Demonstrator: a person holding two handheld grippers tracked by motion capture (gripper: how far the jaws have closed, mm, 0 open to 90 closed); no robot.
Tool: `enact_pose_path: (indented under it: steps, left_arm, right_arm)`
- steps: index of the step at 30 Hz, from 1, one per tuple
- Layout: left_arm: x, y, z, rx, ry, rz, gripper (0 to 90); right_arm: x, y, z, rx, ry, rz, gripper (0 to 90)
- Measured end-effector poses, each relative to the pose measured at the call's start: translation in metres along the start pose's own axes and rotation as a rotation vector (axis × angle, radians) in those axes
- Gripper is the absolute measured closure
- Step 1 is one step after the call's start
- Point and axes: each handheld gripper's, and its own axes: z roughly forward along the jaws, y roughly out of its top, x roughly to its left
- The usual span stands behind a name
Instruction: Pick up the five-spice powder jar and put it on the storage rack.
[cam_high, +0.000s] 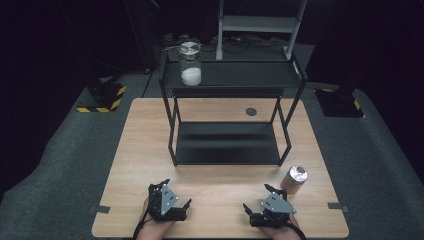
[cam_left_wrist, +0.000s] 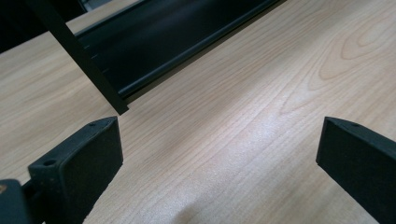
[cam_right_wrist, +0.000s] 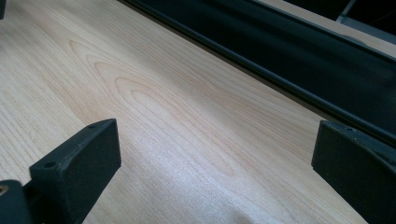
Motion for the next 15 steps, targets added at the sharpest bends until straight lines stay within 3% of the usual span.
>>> enact_pose_path:
  steps: [6, 15]
  left_arm:
    - [0.006, 0.000, 0.000, 0.006, -0.013, -0.034, 0.9]
    - [0.006, 0.001, 0.001, 0.008, -0.021, -0.029, 0.8]
  right_arm:
    - [0.002, 0.003, -0.004, -0.006, -0.004, -0.009, 0.3]
    - [0.002, 0.006, -0.018, -0.074, -0.020, 0.011, 0.3]
